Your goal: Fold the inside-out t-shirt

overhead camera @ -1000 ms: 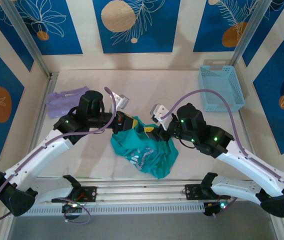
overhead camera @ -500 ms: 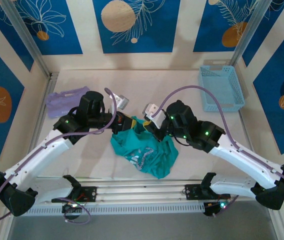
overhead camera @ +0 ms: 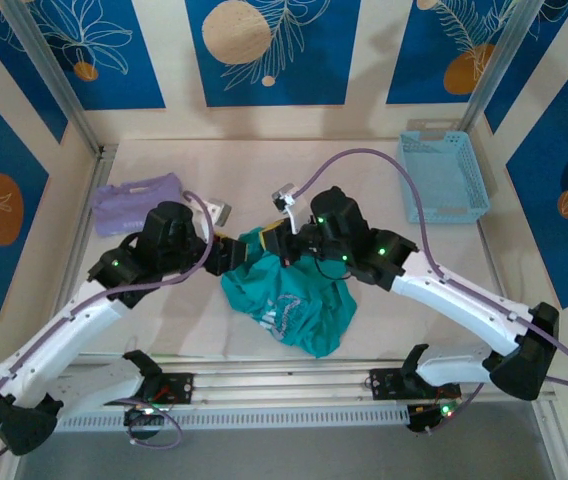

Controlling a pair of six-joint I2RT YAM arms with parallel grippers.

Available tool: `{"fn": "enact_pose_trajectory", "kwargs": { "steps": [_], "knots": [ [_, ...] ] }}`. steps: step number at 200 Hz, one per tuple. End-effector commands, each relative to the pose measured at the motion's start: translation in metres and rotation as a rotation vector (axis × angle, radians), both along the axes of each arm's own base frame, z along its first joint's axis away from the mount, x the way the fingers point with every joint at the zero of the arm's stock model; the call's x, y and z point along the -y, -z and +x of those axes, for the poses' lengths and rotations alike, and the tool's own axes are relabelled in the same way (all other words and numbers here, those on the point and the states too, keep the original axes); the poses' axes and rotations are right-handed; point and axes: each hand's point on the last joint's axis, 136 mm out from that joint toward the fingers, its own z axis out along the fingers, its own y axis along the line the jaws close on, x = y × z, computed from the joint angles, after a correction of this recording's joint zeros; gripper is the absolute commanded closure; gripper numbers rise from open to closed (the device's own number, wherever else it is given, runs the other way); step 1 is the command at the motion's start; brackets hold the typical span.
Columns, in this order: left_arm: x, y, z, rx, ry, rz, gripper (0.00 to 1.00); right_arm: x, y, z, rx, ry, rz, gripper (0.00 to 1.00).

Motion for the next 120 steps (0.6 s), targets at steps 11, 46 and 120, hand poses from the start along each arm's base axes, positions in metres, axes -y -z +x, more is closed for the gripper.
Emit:
{"fn": "enact_pose_trajectory", "kwargs": {
  "steps": [11,46,120],
  "knots": [
    [-0.026,0.006,-0.010,-0.015,-0.103,0.064,0.50,-0.010,-0.011,0.012,-0.021,0.079,0.066,1.00],
    [-0.022,0.007,-0.033,-0.040,-0.070,0.020,0.56,-0.009,-0.004,0.021,-0.022,0.122,0.044,1.00],
    [0.017,0.011,-0.048,-0.093,0.094,-0.081,0.72,-0.006,0.000,0.025,-0.020,0.130,0.038,1.00]
  ]
}}
